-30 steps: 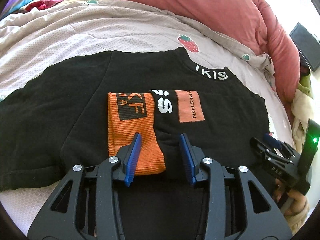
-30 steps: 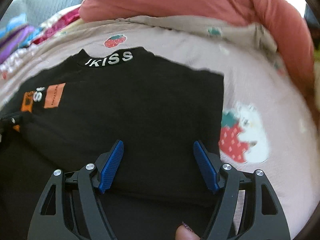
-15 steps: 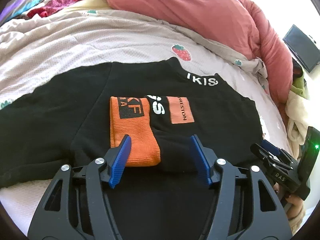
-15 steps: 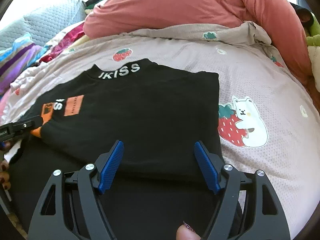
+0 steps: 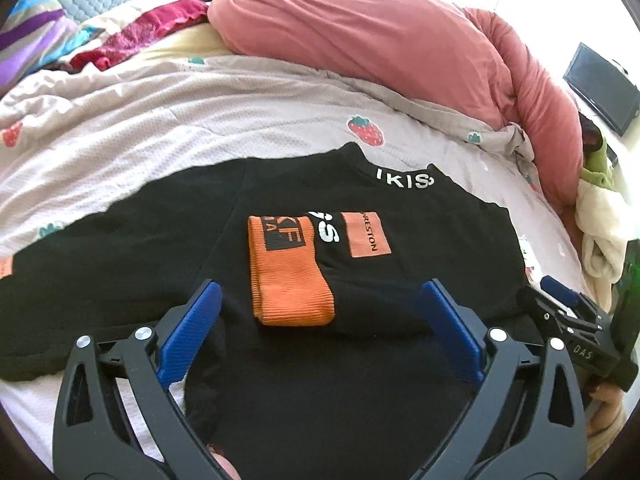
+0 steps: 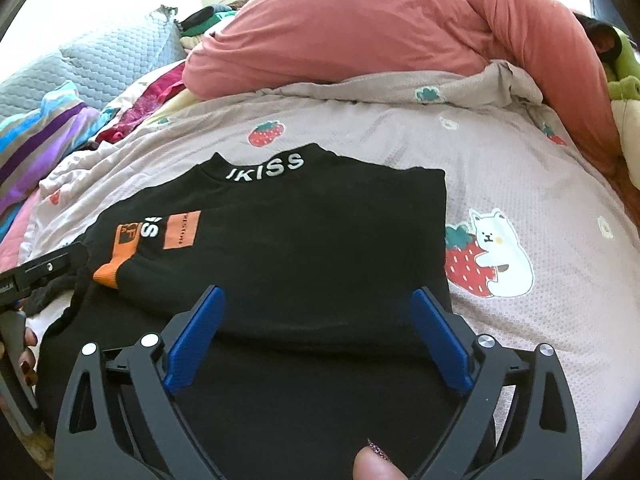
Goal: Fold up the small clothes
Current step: 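Move the left tool toward the second orange-cuffed sock at the sleeve end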
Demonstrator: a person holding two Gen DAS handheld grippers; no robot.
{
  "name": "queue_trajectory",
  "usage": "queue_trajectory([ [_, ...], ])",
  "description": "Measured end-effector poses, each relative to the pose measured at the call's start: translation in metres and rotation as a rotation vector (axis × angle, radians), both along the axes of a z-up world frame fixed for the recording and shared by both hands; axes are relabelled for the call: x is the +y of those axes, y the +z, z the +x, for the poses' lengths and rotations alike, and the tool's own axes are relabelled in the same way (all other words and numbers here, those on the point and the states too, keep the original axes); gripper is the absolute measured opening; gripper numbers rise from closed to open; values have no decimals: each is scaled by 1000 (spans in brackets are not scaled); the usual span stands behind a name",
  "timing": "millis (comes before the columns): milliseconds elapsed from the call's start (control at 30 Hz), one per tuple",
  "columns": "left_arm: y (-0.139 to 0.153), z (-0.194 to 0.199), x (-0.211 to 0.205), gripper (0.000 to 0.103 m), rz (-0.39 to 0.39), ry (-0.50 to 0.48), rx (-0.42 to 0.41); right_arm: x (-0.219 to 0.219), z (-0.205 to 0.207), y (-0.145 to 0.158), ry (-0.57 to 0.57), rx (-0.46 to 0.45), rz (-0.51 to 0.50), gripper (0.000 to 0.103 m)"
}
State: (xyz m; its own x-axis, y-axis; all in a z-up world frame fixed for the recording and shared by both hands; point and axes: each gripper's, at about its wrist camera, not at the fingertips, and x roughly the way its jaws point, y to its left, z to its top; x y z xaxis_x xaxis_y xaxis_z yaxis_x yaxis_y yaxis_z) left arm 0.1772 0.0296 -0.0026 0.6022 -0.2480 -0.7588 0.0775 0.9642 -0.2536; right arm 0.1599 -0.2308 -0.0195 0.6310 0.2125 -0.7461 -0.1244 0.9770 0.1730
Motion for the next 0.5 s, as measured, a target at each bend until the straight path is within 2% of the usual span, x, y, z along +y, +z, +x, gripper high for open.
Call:
queue_trajectory([
  [200,9,-12,8,94,32,30,-34,9,-3,8,20,-16,21,95],
  [500,17,-33,40,94,17,105,-66,38,-6,26,84,-61,10,95],
])
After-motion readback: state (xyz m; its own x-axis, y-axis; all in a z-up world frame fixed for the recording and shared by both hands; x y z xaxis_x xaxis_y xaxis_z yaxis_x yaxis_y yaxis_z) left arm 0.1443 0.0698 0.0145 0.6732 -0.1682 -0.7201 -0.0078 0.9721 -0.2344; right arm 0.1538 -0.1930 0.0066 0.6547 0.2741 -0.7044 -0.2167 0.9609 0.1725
